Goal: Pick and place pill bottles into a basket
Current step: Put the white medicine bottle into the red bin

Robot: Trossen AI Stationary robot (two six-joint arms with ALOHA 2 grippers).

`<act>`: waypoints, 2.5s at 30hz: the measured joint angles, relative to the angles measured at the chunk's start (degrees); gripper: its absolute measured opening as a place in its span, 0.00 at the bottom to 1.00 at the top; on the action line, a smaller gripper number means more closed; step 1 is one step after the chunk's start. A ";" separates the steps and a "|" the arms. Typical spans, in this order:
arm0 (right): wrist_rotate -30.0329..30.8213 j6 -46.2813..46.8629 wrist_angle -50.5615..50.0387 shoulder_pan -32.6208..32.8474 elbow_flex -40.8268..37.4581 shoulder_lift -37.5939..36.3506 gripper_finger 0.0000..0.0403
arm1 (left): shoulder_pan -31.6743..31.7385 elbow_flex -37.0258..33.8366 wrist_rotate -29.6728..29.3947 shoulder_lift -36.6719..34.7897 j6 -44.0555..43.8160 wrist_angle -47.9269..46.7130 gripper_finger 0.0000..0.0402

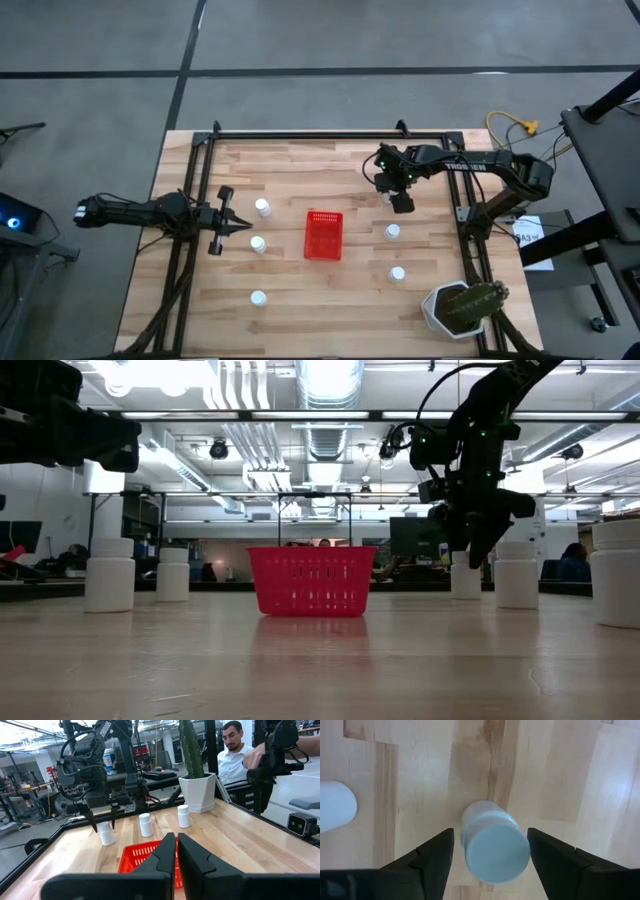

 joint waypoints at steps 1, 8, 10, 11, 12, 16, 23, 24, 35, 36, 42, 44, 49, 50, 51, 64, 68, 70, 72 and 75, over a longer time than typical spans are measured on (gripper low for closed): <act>0.12 0.06 -0.04 0.00 0.00 0.00 0.58 | -0.02 0.00 -0.01 0.00 -0.02 0.01 0.00; 0.76 0.22 0.01 0.02 0.00 0.00 0.49 | 0.01 0.00 0.02 0.00 -0.02 -0.01 0.00; 0.72 0.20 0.04 0.02 0.04 -0.03 0.44 | 0.01 0.00 -0.01 0.00 0.00 0.01 0.00; 0.68 0.21 0.05 0.02 0.16 -0.10 0.42 | 0.00 0.00 0.01 0.00 -0.02 0.00 0.00; 0.82 0.23 0.32 0.04 0.20 -0.17 0.39 | 0.00 0.00 -0.01 0.00 -0.02 -0.02 0.00; 0.91 0.70 -0.10 0.02 0.70 -0.04 0.36 | 0.00 0.00 0.03 0.00 0.00 0.00 0.00; 0.87 1.73 -5.30 0.03 6.23 0.04 0.36 | 0.01 0.00 0.02 0.00 0.00 0.00 0.00; 0.71 1.96 -6.45 0.04 7.45 0.04 0.36 | -0.01 0.00 0.02 0.00 0.00 0.01 0.00; -8.33 4.81 -15.35 1.35 20.16 0.00 0.36 | -0.01 0.00 0.02 0.00 -0.02 -0.01 0.00; -9.42 4.92 -15.83 1.77 21.10 0.00 0.36 | 0.01 0.00 0.01 0.00 0.00 0.00 0.00; -12.02 5.79 -16.31 5.71 24.31 0.00 0.36 | -0.01 0.00 0.02 0.00 0.00 0.00 0.00; -12.00 5.95 -15.79 7.39 24.74 -0.02 0.36 | 0.01 0.00 0.02 0.00 0.00 0.00 0.00; -11.92 8.23 -14.77 11.53 25.92 0.72 0.36 | 0.01 0.00 0.02 0.00 0.00 -0.01 0.00; -11.72 8.61 -14.30 12.28 26.14 1.01 0.36 | 0.01 0.00 0.00 0.00 -0.02 -0.02 0.00; -11.40 8.94 -13.84 13.06 26.34 1.40 0.36 | 0.01 0.00 0.01 0.00 0.00 -0.02 0.00; -9.36 8.46 -13.50 18.05 35.62 13.10 0.36 | -0.02 0.00 0.00 0.00 0.00 0.01 0.00; -9.24 7.00 -13.70 18.20 37.69 15.44 0.36 | 0.00 0.00 0.01 0.00 -0.02 0.01 0.00; -9.22 6.89 -13.44 18.21 38.35 16.06 0.36 | -0.01 0.00 -0.01 0.00 -0.02 -0.02 0.00; -9.21 6.36 -13.28 18.23 38.79 16.59 0.36 | 0.01 0.00 0.01 0.03 0.00 0.01 0.00; -7.39 6.19 -12.76 18.63 39.06 17.66 0.36 | 0.01 0.00 0.00 0.02 0.00 -0.02 0.00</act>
